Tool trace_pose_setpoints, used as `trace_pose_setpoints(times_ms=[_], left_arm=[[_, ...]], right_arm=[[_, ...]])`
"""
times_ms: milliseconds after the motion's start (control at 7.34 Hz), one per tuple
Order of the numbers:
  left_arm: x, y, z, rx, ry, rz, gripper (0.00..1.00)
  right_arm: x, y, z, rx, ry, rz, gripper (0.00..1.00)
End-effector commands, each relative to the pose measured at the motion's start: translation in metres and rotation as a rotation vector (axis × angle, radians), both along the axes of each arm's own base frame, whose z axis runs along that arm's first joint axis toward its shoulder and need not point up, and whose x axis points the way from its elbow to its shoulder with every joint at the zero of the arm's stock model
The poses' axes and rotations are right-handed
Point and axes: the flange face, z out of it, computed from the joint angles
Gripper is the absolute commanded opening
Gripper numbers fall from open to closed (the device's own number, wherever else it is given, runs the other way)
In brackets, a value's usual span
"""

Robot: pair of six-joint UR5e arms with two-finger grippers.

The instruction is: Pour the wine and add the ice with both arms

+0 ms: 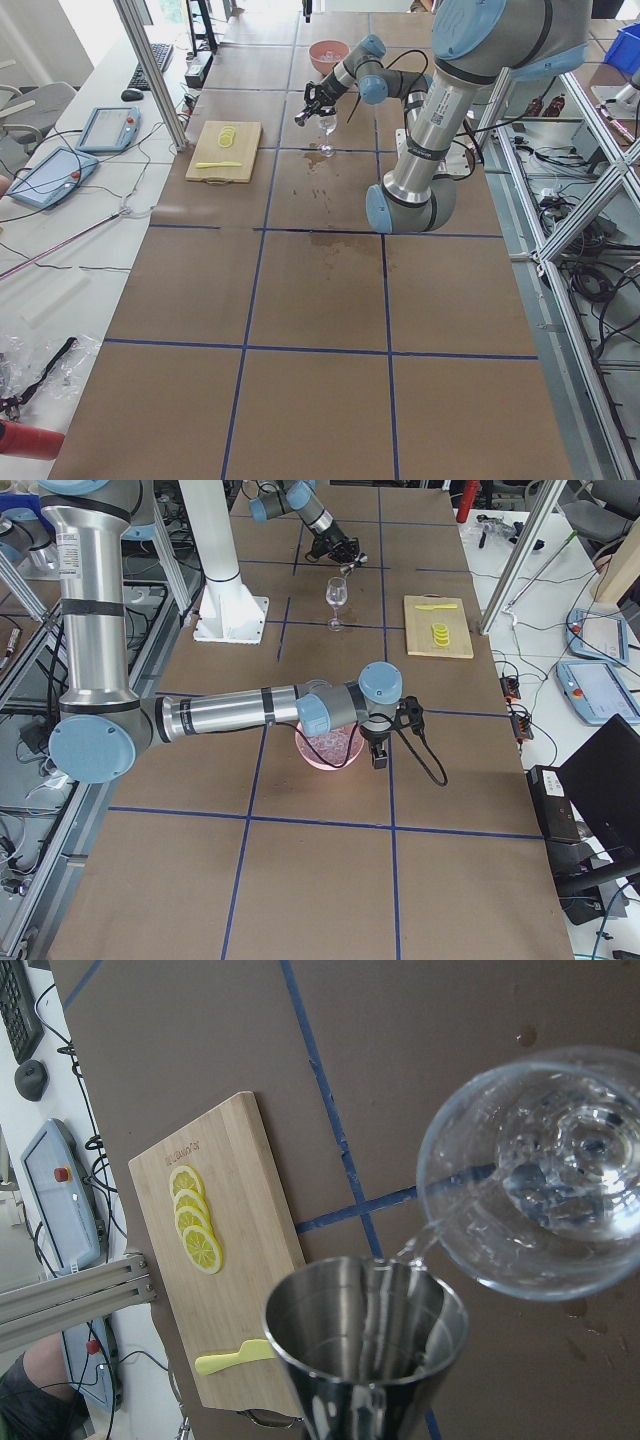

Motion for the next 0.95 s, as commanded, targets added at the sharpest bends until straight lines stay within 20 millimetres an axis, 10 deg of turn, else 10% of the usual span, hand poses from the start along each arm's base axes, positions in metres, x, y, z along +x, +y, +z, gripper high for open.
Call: trace_pose_setpoints(times_ms=[0, 817], left_arm=[[0.0002, 0.0009, -0.0017, 0.001, -0.008, 0.003, 0.0], [-0.0055, 0.0009, 0.003, -0.11, 0.14, -0.109, 0.0]], right_arm=[[0.0003, 0.0011, -0.0042, 0.004, -0.003, 0.003, 1.0], [-0.006, 0.001, -0.0119, -0.017, -0.01, 0.018, 1.0]])
